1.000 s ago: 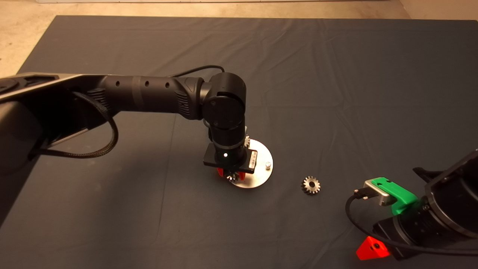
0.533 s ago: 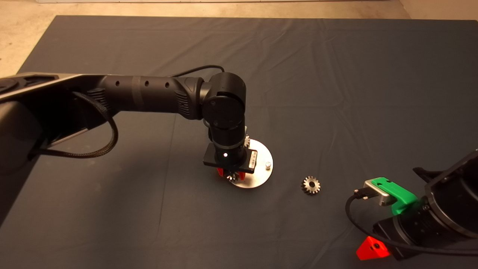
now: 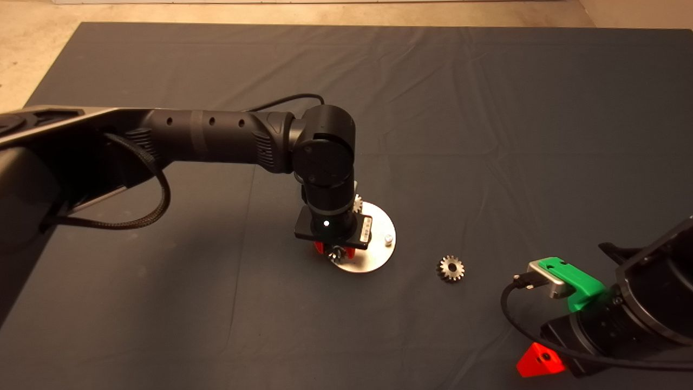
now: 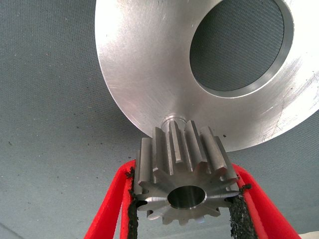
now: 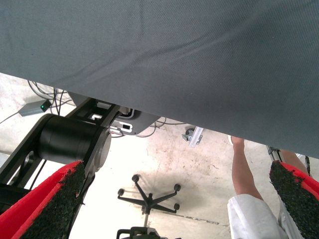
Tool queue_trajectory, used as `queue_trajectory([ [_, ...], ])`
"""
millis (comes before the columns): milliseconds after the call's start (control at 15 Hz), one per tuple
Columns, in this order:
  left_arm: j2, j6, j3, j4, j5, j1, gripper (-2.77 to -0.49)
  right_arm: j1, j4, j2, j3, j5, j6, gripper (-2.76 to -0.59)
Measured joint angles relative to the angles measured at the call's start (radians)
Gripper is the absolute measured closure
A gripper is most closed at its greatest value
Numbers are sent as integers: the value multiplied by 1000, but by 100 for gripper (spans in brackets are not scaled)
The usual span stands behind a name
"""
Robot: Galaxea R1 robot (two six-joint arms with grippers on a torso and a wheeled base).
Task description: Install three planetary gears onto the carrier pins
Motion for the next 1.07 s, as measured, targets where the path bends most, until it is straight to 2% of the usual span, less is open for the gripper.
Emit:
queue_trajectory([
  [667, -6, -1, 4, -1, -1, 0, -105, 0, 0, 0, 0, 0, 0, -276],
  [933, -7, -2, 5, 0, -1, 0, -128, 0, 0, 0, 0, 0, 0, -276],
  [1067, -17, -2, 12, 0, 0, 0, -129, 0, 0, 0, 0, 0, 0, -276],
])
